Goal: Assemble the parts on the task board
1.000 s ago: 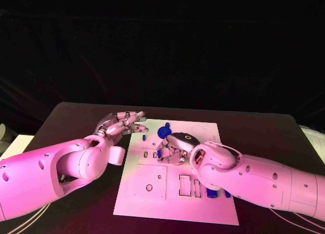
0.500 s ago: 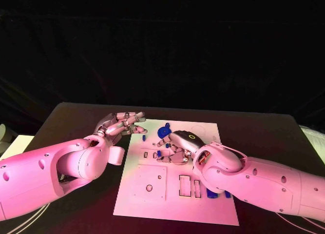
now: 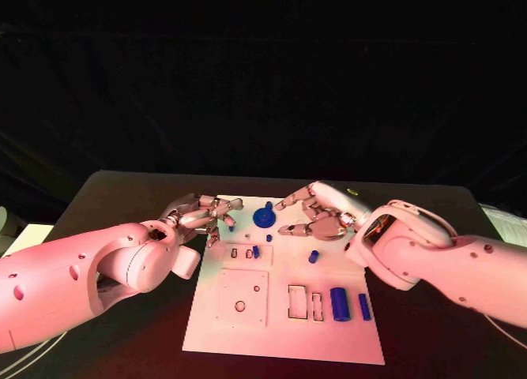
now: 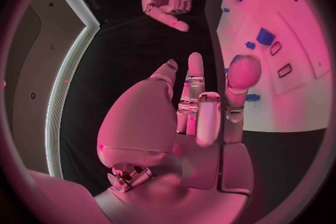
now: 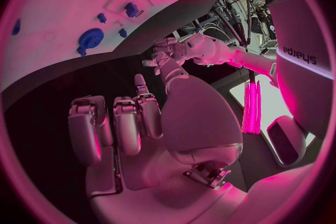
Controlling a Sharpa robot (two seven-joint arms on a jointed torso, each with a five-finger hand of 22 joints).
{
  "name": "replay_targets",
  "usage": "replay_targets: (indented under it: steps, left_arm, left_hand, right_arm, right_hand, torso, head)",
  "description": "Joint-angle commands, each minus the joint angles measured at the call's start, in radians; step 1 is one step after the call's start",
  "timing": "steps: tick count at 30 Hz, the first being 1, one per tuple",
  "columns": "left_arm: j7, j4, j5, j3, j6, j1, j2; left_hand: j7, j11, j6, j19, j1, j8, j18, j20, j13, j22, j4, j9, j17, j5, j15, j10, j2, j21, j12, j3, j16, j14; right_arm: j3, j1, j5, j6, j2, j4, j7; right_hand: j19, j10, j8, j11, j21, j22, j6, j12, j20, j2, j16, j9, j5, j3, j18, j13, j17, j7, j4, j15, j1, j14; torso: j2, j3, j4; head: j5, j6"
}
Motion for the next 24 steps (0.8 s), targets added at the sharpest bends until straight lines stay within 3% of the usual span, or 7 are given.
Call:
replay_targets:
  steps: [1, 3, 6, 11, 15, 17, 24]
  left_arm:
    - [-0.335, -0.011, -0.327, 0.003, 0.168, 0.011, 0.014]
    - [-0.429, -0.023, -0.416, 0.004, 0.209, 0.025, 0.030]
    - [-0.547, -0.037, -0.503, 0.004, 0.266, 0.045, 0.050]
    - [-0.679, -0.067, -0.625, 0.005, 0.340, 0.086, 0.091]
    - [-0.708, -0.088, -0.663, 0.005, 0.360, 0.100, 0.118]
    - [-0.722, -0.105, -0.680, 0.005, 0.375, 0.106, 0.139]
    - [-0.746, -0.149, -0.727, 0.004, 0.419, 0.116, 0.193]
  left_hand:
    - [-0.006, -0.004, -0.006, 0.001, -0.030, 0.043, -0.029, -0.003, 0.162, 0.142, 0.047, 0.023, 0.235, -0.014, -0.011, -0.065, 0.021, 0.119, 0.183, -0.026, 0.071, 0.096]
    - [-0.009, -0.010, -0.017, 0.013, -0.032, 0.099, -0.044, -0.006, 0.401, 0.285, 0.076, 0.054, 0.266, -0.027, -0.004, -0.100, 0.030, 0.227, 0.432, -0.051, 0.095, 0.104]
    - [-0.009, -0.004, -0.043, 0.032, -0.050, 0.152, -0.059, -0.005, 0.522, 0.399, 0.091, 0.086, 0.266, -0.036, -0.010, -0.125, 0.051, 0.305, 0.559, -0.074, 0.095, 0.104]
    - [-0.030, -0.022, -0.064, 0.058, -0.084, 0.279, -0.079, -0.009, 0.627, 0.529, 0.080, 0.169, 0.266, -0.050, -0.017, -0.129, 0.062, 0.387, 0.672, -0.135, 0.095, 0.104]
    - [-0.045, -0.031, -0.090, 0.067, -0.098, 0.374, -0.086, -0.015, 0.688, 0.572, 0.080, 0.247, 0.266, -0.054, -0.030, -0.107, 0.077, 0.413, 0.731, -0.169, 0.095, 0.104]
    - [-0.056, -0.039, -0.121, 0.072, -0.111, 0.451, -0.090, -0.021, 0.719, 0.596, 0.080, 0.319, 0.266, -0.063, -0.038, -0.094, 0.091, 0.427, 0.761, -0.200, 0.095, 0.104]
    - [-0.061, -0.044, -0.166, 0.078, -0.138, 0.524, -0.094, -0.026, 0.748, 0.621, 0.084, 0.399, 0.266, -0.120, -0.039, -0.082, 0.110, 0.441, 0.788, -0.248, 0.095, 0.104]
  right_arm:
    - [0.001, 0.027, 0.209, 0.059, -0.036, -0.004, 0.057]
    - [0.001, 0.042, 0.255, 0.050, -0.062, -0.015, 0.057]
    - [0.001, 0.055, 0.291, 0.038, -0.089, -0.035, 0.056]
    - [0.001, 0.065, 0.318, 0.027, -0.114, -0.069, 0.050]
    - [0.001, 0.066, 0.323, 0.025, -0.118, -0.080, 0.047]
    - [0.000, 0.067, 0.325, 0.026, -0.119, -0.086, 0.043]
    - [-0.001, 0.067, 0.326, 0.028, -0.118, -0.096, 0.035]
  right_hand:
    - [0.065, 0.035, 0.007, 0.000, -0.004, 0.187, 0.007, -0.005, 0.005, 0.002, -0.006, 0.001, -0.003, -0.003, 0.011, 0.188, 0.243, 0.001, -0.005, 0.005, 0.010, 0.101]
    - [0.065, 0.035, 0.007, 0.000, -0.004, 0.187, 0.008, -0.005, 0.004, 0.004, -0.006, 0.001, -0.002, -0.003, 0.011, 0.187, 0.243, 0.001, -0.006, 0.004, 0.012, 0.101]
    - [0.065, 0.036, 0.006, -0.001, -0.004, 0.187, 0.008, -0.004, 0.004, 0.006, -0.007, 0.001, -0.001, -0.003, 0.011, 0.188, 0.243, 0.001, -0.007, 0.004, 0.014, 0.101]
    - [0.065, 0.035, 0.006, -0.001, -0.004, 0.187, 0.009, -0.005, 0.004, 0.006, -0.007, 0.002, -0.001, -0.003, 0.011, 0.188, 0.242, 0.001, -0.007, 0.004, 0.014, 0.101]
    - [0.064, 0.035, 0.006, -0.001, -0.005, 0.186, 0.009, -0.005, 0.004, 0.007, -0.008, 0.002, 0.000, -0.003, 0.012, 0.188, 0.241, 0.001, -0.007, 0.004, 0.014, 0.100]
    - [0.064, 0.035, 0.006, -0.001, -0.005, 0.186, 0.009, -0.005, 0.004, 0.007, -0.008, 0.002, 0.000, -0.003, 0.012, 0.187, 0.240, 0.000, -0.007, 0.004, 0.015, 0.100]
    - [0.064, 0.035, 0.007, -0.001, -0.005, 0.185, 0.010, -0.005, 0.004, 0.007, -0.009, 0.002, 0.001, -0.003, 0.012, 0.187, 0.239, 0.000, -0.007, 0.004, 0.015, 0.100]
  torso:
    - [-0.015, 0.0037, -0.0080]
    - [-0.020, 0.0047, -0.0099]
    - [-0.028, 0.0068, -0.0110]
    - [-0.037, 0.0137, -0.0143]
    - [-0.040, 0.0164, -0.0162]
    - [-0.041, 0.0176, -0.0171]
    - [-0.042, 0.0209, -0.0160]
  head:
    - [0.000, -0.005]
    - [0.002, -0.009]
    - [0.005, -0.013]
    - [0.014, -0.024]
    - [0.016, -0.028]
    - [0.018, -0.032]
    - [0.022, -0.038]
